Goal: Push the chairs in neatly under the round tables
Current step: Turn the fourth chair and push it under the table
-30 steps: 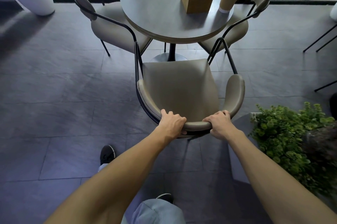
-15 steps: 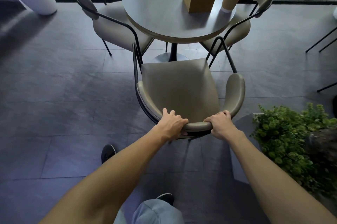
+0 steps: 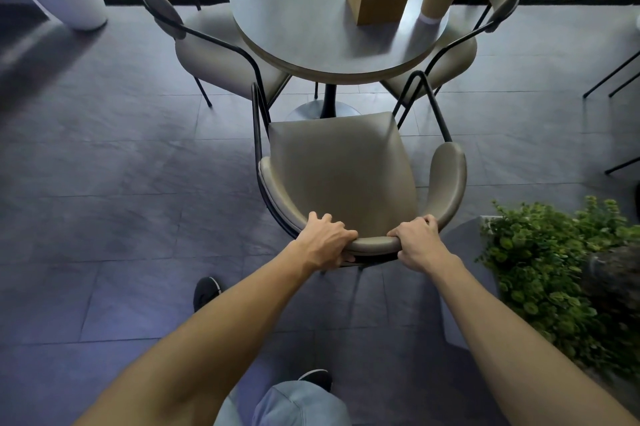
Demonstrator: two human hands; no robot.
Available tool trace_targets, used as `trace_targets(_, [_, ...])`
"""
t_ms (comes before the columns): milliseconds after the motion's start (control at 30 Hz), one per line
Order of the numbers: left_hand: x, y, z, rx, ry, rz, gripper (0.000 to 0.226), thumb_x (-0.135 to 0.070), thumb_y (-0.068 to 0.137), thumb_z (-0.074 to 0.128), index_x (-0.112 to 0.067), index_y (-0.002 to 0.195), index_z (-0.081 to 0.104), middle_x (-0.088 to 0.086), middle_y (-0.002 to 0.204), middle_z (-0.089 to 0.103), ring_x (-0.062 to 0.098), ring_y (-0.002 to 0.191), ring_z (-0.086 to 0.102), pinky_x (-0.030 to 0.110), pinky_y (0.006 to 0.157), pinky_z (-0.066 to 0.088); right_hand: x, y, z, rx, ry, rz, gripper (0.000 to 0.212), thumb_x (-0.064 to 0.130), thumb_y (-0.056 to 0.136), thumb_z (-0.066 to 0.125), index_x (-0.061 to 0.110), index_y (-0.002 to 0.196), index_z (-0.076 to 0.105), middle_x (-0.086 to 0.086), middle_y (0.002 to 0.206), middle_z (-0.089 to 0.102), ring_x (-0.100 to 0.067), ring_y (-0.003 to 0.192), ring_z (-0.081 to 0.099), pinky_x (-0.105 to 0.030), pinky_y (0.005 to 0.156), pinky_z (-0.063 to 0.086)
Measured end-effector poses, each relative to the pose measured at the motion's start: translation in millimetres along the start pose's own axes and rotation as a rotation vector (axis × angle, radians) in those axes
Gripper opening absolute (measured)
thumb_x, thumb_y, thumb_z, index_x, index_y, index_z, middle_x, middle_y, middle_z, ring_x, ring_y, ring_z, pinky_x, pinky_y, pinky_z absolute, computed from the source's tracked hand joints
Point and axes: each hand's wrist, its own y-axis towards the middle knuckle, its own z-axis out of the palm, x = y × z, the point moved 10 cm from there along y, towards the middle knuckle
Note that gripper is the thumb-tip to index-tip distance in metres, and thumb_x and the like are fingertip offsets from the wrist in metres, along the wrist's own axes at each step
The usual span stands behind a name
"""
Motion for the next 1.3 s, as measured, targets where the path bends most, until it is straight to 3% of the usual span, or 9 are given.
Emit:
trace_targets(233, [-0.9,-2.3,-1.3,-0.019,0.008,0.012,0.034,-0.052,0.094,0.055,-0.023,0.11,0.055,0.004,0.107,0.062,0.032,0.098,0.055,0.041,0.073,0.033,2.8,-6.8,2.9,-0.006,0.03,0.01,0.043,0.011,0.073,0.053,0.035,0.104,0.071,0.005,0.097,0.068,-0.026,0.108,0.054,-0.039,0.101,0.026])
trace_targets(667, [2.3,-3.9,1.9,0.036,-0.023,-0.016,0.038,-0.055,0.092,0.056,-0.025,0.116,0.056,0.004,0.111,0.061,0.032,0.103,0.054,0.046,0.082,0.041,3.5,-11.1,5.5,-0.004,0.048,0.022,0.039,0.011,0.072,0.054,0.034,0.099,0.07,0.005,0.093,0.066,-0.027,0.107,0.053,-0.04,0.102,0.025])
trace_targets(967, [2.1,-5.5,0.3,0.028,-0.017,-0.047,0.04,-0.055,0.094,0.054,-0.022,0.116,0.054,0.006,0.112,0.061,0.031,0.103,0.054,0.045,0.084,0.039,4.1,-14.0,6.8,-0.023,0.027,-0.013,0.046,0.015,0.076,0.054,0.036,0.116,0.064,0.007,0.111,0.067,-0.024,0.115,0.051,-0.044,0.109,0.021])
trace_targets(1167, [2.1,-10.9,0.5,-0.012,0.005,-0.082,0.042,-0.057,0.095,0.049,-0.021,0.116,0.052,0.007,0.114,0.063,0.031,0.103,0.055,0.044,0.086,0.035,4.8,-11.8,5.8,0.073,0.05,-0.034,0.044,0.015,0.076,0.053,0.033,0.115,0.062,0.004,0.114,0.066,-0.025,0.113,0.05,-0.045,0.107,0.023])
trace_targets(1300, [1.1,-16.2,0.0,-0.039,-0.01,-0.07,0.04,-0.056,0.097,0.044,-0.021,0.115,0.054,0.006,0.111,0.064,0.03,0.101,0.057,0.043,0.09,0.037,12.1,-15.2,-3.8,0.137,0.124,-0.05,0.057,0.017,0.074,0.052,0.036,0.127,0.057,0.004,0.12,0.064,-0.028,0.117,0.049,-0.045,0.108,0.026])
